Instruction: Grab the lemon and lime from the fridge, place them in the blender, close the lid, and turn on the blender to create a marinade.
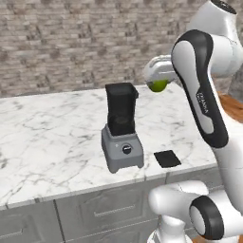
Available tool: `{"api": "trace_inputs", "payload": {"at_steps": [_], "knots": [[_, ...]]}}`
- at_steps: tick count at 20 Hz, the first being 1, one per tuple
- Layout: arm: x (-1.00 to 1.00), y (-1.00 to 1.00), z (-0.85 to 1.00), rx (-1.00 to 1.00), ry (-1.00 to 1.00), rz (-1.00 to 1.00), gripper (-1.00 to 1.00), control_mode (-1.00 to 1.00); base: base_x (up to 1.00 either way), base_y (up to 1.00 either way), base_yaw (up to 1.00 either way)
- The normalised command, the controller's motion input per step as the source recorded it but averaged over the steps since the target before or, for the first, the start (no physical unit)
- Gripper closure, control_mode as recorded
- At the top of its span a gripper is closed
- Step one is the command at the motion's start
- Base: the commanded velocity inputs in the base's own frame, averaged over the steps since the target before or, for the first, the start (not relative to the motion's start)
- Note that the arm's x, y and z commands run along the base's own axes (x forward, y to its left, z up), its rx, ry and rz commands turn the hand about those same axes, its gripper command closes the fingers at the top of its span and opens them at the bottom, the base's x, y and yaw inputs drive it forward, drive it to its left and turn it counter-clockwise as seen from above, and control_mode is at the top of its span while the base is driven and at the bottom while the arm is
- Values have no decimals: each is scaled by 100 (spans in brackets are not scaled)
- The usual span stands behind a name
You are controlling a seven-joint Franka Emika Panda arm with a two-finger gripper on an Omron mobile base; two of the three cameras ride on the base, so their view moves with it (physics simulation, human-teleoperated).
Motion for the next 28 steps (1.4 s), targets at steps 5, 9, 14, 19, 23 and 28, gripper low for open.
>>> {"api": "trace_inputs", "payload": {"at_steps": [5, 9, 14, 19, 23, 28], "knots": [[41, 25, -15, -17, 10, 5, 100, -100, 0, 0, 0], [98, 36, -69, -28, 2, 0, 100, -100, 0, 0, 0], [87, 15, -64, -14, 6, 0, 100, -100, 0, 0, 0], [73, 2, -38, 0, 0, 0, 100, -100, 0, 0, 0], [45, 12, -47, 0, 0, 0, 100, -100, 0, 0, 0], [16, 16, -51, 0, 0, 0, 100, -100, 0, 0, 0]]}}
